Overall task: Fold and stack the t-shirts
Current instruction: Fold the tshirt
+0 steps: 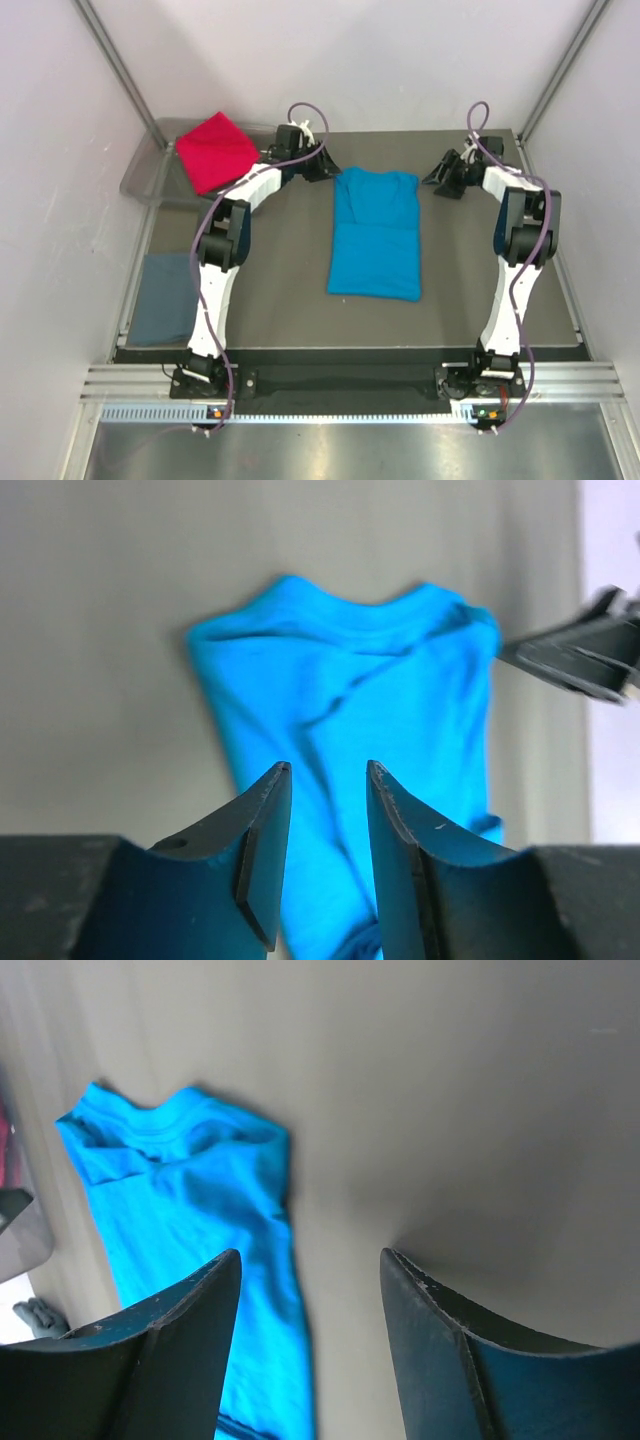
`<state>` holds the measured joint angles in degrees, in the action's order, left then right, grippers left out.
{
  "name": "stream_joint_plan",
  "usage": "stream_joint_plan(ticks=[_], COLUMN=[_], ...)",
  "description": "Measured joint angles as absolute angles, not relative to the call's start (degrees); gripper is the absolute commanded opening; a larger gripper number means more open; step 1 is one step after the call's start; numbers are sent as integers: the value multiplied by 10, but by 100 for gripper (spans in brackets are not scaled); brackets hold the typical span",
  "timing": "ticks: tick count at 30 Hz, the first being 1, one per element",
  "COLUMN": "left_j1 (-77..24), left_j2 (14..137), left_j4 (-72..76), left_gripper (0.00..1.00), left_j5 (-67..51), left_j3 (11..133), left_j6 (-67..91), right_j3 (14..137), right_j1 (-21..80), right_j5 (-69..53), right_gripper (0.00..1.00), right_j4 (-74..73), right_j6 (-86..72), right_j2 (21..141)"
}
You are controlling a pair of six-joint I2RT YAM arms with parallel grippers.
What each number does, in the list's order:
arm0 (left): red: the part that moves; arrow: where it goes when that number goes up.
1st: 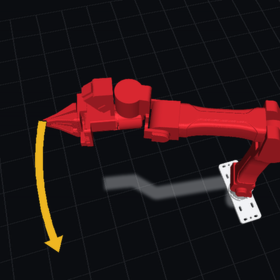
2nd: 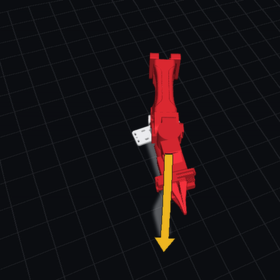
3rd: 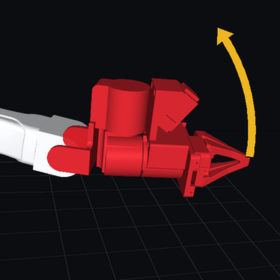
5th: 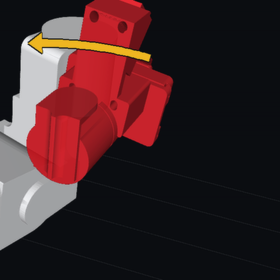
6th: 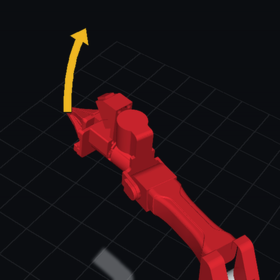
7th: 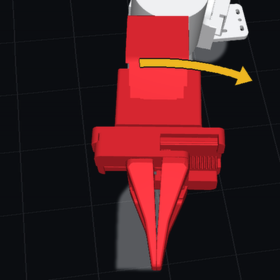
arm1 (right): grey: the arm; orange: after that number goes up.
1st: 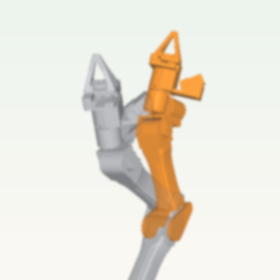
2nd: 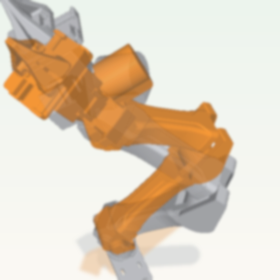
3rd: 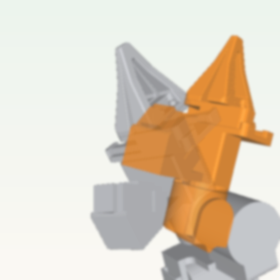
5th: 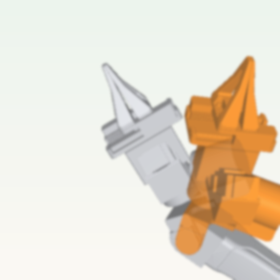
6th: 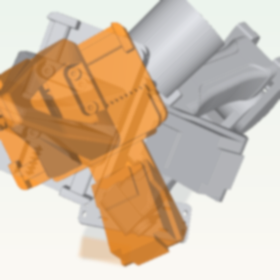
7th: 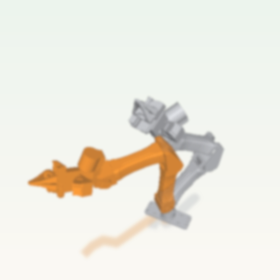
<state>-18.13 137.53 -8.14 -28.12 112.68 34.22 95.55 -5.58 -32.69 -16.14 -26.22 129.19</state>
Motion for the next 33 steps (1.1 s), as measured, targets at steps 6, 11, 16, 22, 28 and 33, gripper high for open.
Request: stream_joint_plan(ticks=[6,11,16,22,28,33], left_j1=[-192,-199,-200,-205,-213,-215], left_j2=[1417,1464,1477,1477,1474,1467], left_j4=[-22,-4,5,5,11,5], left_gripper=[43,44,41,26,12,0], left_j5=[-328,-328,-334,-334,-327,-312], left_j3=[1151,1168,1174,1172,1156,1149], left_j6=[371,390,406,409,408,403], right_j3=[934,922,922,922,922,919], right_j1=[-65,-65,-65,-65,-65,-65], right_j5=[-336,-349,-353,-355,-357,-362], right_gripper=[59,59,58,58,57,57], right_j4=[-161,-159,-160,-160,-162,-161], right_j6=[-251,-251,-251,-251,-251,-251], right_j2=[1280,1274,1274,1274,1274,1274])
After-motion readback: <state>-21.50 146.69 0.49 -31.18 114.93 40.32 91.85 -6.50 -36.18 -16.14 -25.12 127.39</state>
